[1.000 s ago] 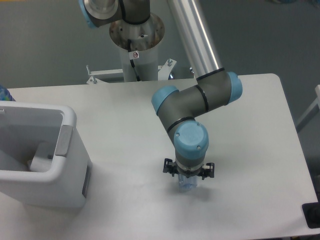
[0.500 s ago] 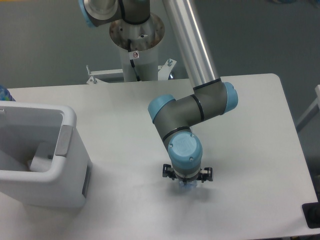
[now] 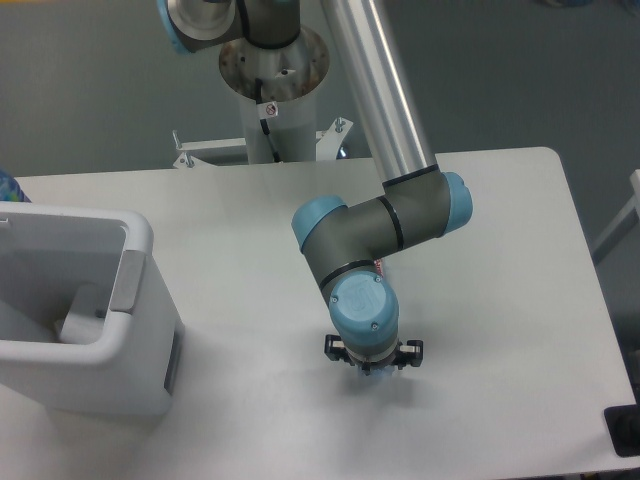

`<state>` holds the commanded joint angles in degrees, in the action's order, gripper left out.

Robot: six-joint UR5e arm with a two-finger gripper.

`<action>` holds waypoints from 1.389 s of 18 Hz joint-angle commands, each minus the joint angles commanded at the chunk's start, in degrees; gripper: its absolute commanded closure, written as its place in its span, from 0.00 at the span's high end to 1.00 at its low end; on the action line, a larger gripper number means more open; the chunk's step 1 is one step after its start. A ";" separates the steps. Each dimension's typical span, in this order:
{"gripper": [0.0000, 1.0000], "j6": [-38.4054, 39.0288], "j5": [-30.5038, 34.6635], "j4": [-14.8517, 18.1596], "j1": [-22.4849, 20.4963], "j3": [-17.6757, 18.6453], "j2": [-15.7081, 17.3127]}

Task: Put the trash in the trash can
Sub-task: 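Lower the gripper around the bottle and close on it, then lift the bottle and carry it over the white bin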

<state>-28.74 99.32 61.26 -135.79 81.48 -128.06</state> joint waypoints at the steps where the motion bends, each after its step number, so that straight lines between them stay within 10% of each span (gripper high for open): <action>1: 0.36 0.09 -0.17 0.17 0.00 -0.17 0.09; 12: 0.29 0.09 -6.75 0.44 -0.35 -3.25 3.95; 25: 0.29 4.65 -35.13 -0.18 -1.23 -8.34 15.02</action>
<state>-24.09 64.19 61.08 -137.02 73.13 -113.03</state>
